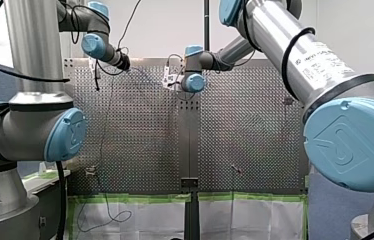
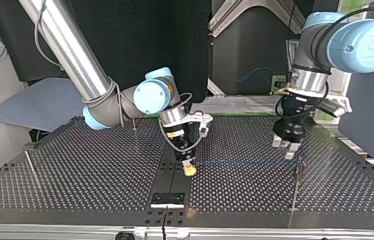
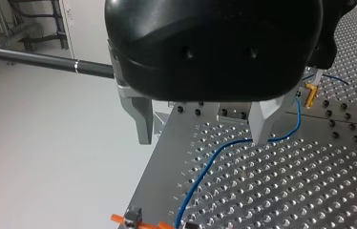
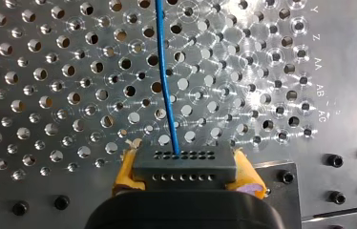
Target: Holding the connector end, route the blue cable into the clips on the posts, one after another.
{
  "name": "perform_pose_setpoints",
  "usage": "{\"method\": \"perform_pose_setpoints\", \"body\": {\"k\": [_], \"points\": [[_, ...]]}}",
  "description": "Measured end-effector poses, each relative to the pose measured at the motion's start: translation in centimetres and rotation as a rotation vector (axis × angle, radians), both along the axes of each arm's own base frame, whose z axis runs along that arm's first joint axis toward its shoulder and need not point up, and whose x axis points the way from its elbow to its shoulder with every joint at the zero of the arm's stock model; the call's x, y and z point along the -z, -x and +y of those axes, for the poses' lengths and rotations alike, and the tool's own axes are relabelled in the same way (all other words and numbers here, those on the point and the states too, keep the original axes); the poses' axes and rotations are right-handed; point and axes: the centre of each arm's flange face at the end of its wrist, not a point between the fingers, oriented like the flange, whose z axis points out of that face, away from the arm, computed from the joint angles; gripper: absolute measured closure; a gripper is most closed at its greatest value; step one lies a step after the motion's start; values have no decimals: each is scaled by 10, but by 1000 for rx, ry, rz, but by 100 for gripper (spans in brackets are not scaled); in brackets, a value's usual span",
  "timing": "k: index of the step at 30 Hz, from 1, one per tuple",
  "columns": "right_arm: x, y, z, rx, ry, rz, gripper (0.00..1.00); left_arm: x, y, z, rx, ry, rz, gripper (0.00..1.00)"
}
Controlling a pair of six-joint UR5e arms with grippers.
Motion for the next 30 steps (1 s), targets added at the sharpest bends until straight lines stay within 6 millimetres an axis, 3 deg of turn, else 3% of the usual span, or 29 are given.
{"method": "perform_pose_setpoints", "body": {"k": [15,25,30], "points": [[2,-1,1,-4,-7,-5,100,-2,-19,-14,20,-18,-7,0],[2,0,-1,0,-10,-2,100,29,-41,-14,11,-76,46,0],[2,1,-1,0,-8,-1,100,36,-50,-14,13,-98,33,0]]}}
